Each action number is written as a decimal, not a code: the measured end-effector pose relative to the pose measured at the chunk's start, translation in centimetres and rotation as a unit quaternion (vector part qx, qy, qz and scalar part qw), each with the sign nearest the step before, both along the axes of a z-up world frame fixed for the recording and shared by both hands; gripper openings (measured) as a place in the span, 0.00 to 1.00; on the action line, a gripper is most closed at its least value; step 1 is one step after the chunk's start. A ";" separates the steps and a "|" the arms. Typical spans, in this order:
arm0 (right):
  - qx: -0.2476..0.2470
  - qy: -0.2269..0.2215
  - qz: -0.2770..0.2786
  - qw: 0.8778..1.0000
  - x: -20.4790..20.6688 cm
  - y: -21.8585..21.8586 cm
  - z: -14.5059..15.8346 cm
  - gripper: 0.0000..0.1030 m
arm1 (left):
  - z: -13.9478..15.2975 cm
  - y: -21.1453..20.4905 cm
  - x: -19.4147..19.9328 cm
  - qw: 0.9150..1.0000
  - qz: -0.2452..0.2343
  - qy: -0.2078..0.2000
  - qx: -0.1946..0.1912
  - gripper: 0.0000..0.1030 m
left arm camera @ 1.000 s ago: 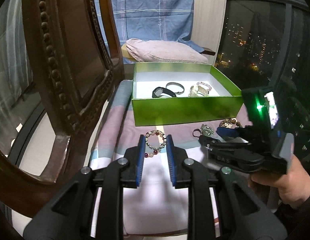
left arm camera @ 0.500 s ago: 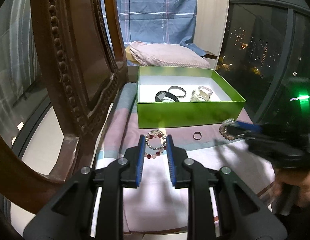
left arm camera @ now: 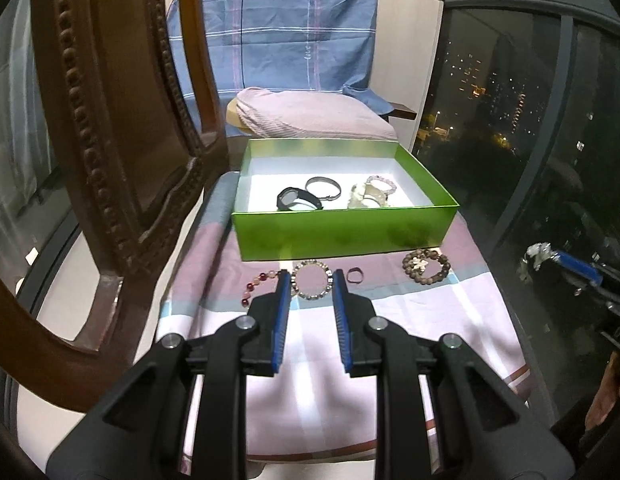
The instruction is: Organize jewelry
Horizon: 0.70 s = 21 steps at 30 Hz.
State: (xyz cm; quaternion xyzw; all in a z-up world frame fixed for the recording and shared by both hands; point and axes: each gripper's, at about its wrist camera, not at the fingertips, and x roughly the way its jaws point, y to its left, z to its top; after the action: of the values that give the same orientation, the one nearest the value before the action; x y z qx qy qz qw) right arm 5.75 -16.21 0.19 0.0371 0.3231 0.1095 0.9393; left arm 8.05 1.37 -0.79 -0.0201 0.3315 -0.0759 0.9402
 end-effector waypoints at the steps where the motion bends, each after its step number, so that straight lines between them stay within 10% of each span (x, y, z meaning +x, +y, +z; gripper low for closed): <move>1: -0.001 0.002 -0.001 1.000 0.2 -0.1 -0.2 0.28 | 0.0 -0.2 0.0 1.000 -0.001 0.001 0.000 0.20; 21: 0.001 0.007 0.001 1.000 0.2 -0.2 -0.7 0.28 | -0.7 -1.1 0.5 1.000 -0.003 0.019 0.007 0.20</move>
State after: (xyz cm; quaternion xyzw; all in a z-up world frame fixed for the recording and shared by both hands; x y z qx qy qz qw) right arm 5.97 -16.45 -0.51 0.0382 0.3291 0.1106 0.9370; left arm 8.52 0.24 -1.52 -0.0137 0.3497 -0.0758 0.9337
